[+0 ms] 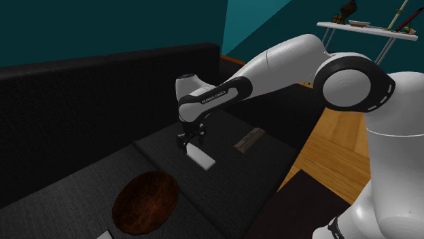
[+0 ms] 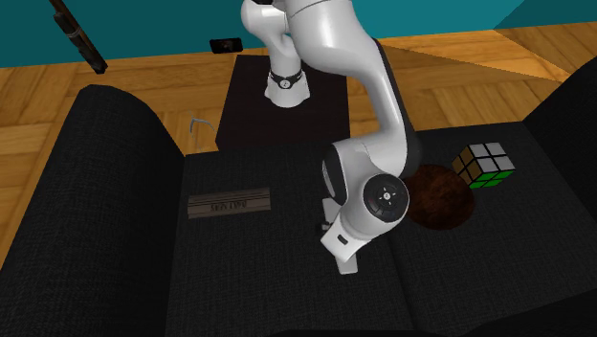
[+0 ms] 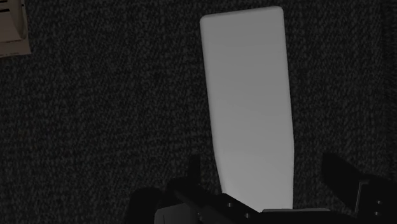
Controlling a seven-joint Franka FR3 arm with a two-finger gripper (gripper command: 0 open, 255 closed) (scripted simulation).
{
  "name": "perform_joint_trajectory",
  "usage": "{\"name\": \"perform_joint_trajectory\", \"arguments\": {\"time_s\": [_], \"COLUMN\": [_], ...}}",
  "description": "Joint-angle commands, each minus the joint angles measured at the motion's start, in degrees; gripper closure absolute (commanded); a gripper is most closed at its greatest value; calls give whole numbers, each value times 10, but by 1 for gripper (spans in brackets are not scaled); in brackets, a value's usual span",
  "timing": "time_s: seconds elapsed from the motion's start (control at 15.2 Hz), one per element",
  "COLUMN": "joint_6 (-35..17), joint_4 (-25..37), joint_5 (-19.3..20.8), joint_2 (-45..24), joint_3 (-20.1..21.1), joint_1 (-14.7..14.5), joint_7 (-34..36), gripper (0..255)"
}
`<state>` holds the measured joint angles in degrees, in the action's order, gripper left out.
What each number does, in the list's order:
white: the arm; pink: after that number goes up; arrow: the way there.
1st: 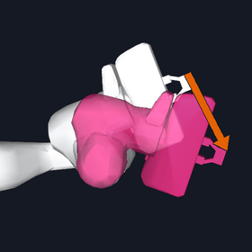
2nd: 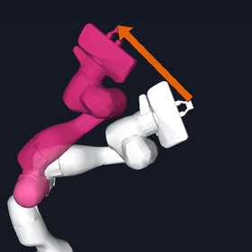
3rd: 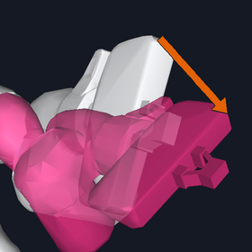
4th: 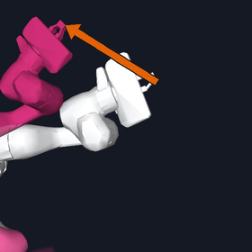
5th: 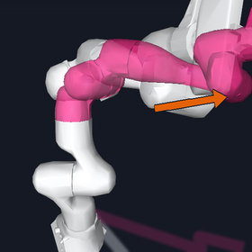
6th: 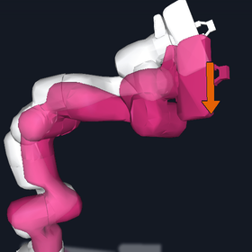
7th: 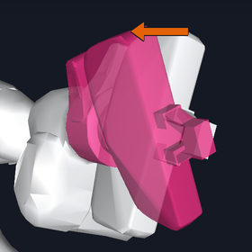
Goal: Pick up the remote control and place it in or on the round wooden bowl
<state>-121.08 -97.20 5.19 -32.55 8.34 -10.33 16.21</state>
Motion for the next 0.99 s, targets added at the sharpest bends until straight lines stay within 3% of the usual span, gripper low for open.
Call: {"name": "perform_joint_trajectory", "arguments": {"time_s": [0.0,0.66,0.73,0.92], "joint_6": [-13,-29,-29,-29], "joint_4": [-5,-12,-12,-12], "joint_5": [1,3,3,3], "joint_2": [-7,-17,-17,-16], "joint_3": [-1,-2,-2,-2], "joint_1": [0,-1,-1,-1], "joint_7": [1,2,2,2], "gripper": [0,0,255,255]}}
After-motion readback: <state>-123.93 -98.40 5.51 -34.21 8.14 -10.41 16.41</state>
